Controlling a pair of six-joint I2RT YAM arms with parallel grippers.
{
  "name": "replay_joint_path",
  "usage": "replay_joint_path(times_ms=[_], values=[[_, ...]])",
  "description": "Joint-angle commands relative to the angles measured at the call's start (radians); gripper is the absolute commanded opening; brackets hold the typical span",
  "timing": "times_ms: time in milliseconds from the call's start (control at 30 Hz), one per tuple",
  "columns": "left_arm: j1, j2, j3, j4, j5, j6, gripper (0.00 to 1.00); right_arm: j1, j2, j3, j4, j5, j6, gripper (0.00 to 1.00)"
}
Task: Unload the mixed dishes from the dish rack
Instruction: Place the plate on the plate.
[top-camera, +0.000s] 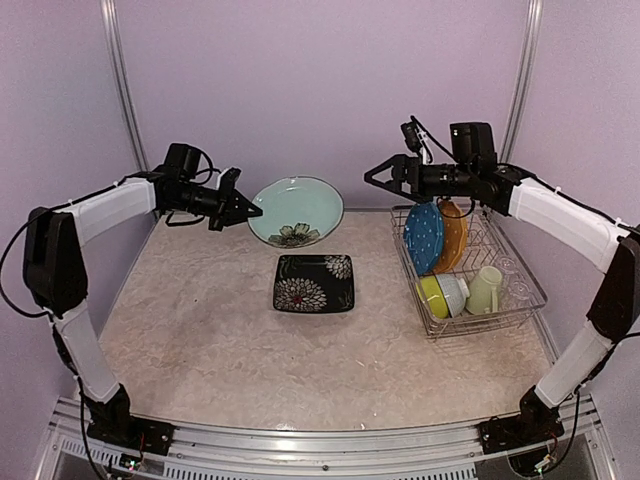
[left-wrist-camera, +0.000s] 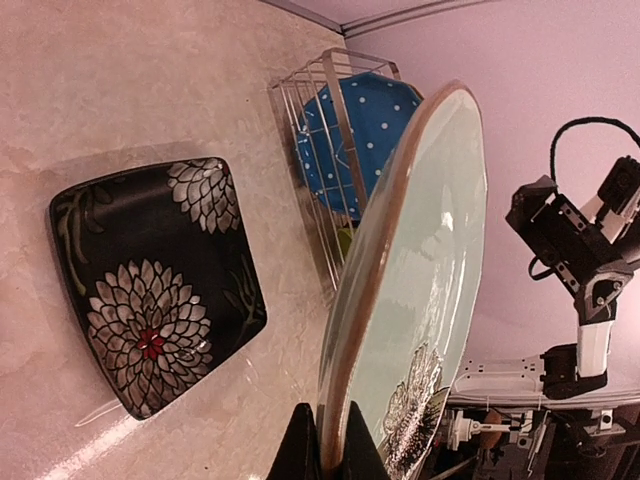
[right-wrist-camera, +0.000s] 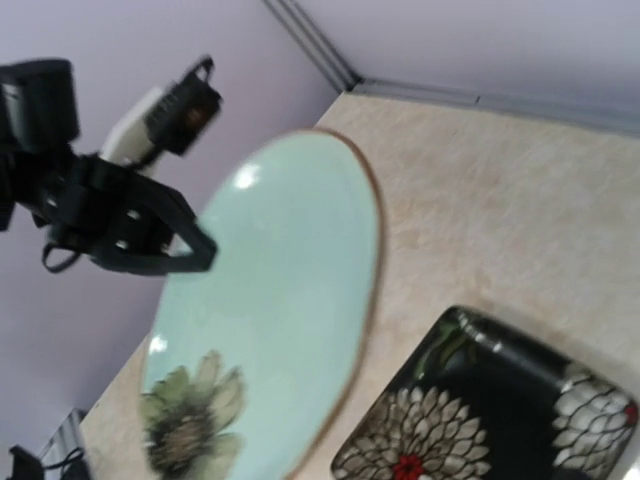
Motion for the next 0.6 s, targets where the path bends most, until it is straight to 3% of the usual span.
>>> replay_joint_path(times_ms=[0,367,567], values=[[0.022,0.055,0.015,-0.005,0.038,0.009,0.0,-0.018,-0.017,0.085,-0.114,0.075,-0.076,0.99],[-0.037,0.218,0.054,-0.089,-0.117,0.057,0.0,-0.064,-0.174,0.056,-0.28,0.453,-0.191,0.99],[-0.067,0.311,0.094,-0.084,-0.141,0.05,0.0,-0.136,-0.269,-0.021,-0.302,0.515,-0.192,0.99]])
